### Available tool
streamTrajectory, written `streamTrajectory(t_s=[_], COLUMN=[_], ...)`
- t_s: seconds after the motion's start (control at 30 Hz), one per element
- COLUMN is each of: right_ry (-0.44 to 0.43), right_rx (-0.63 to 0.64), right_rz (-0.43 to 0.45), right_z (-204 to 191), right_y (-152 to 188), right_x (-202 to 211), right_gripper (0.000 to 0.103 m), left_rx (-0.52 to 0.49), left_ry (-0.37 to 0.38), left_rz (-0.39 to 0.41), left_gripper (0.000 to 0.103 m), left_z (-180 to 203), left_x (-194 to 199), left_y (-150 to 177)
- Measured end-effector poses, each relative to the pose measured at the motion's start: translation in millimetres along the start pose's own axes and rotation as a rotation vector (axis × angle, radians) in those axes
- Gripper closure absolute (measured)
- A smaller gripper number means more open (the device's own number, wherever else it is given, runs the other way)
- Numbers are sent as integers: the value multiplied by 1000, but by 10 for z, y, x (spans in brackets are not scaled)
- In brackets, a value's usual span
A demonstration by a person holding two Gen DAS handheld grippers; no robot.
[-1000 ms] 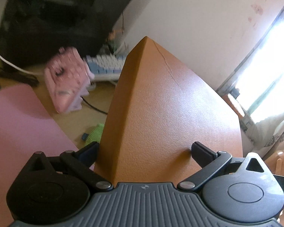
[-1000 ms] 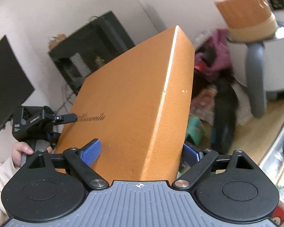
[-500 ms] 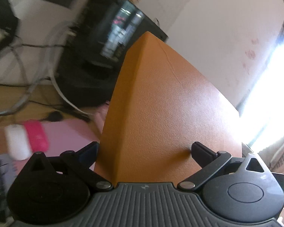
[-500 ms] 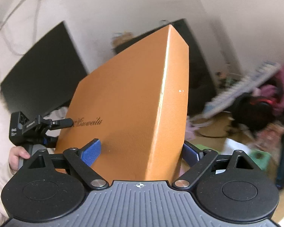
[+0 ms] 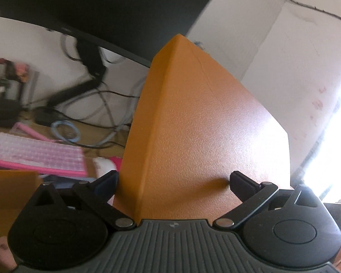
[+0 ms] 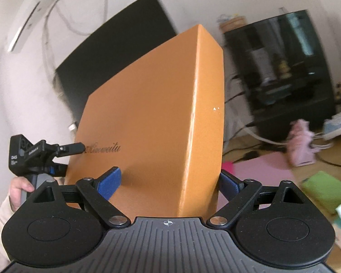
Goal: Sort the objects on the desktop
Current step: 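Lift the orange box with both grippers and turn toward the desk, then carry the orange box over the cardboard box with both grippers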
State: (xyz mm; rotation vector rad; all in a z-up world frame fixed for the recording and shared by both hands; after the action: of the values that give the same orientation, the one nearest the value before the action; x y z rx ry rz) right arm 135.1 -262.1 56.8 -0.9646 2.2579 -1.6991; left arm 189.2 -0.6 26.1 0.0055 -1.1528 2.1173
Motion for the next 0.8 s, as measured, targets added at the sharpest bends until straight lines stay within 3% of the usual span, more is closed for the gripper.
streamTrajectory(t_s=[0.4, 0.8], right_ry=[-191, -309], right_rx=[72, 118], right_rz=[-99, -160], right_z=[-1054, -1879], right_y=[104, 248], right_x=[-662, -1147], right_gripper=[12, 12], left_rx=[79, 137], left_ry=[-143, -236], left_rz=[124, 204], left_gripper=[1, 2], left_z=[-625, -1125], left_x=[1178, 1869], left_y=[-91, -122])
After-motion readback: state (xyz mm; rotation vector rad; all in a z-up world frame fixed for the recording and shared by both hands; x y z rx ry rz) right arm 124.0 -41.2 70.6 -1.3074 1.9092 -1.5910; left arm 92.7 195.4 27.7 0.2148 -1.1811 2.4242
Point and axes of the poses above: each gripper's, at about its wrist camera, not at the fingertips, and x roughly against the way its jaws point, z to its right, y to its underside, the point moved 10 cm from there along -x, roughly the way its jaws point, and after that the axes turned 8 degrees about x, right-handed, at the moved point
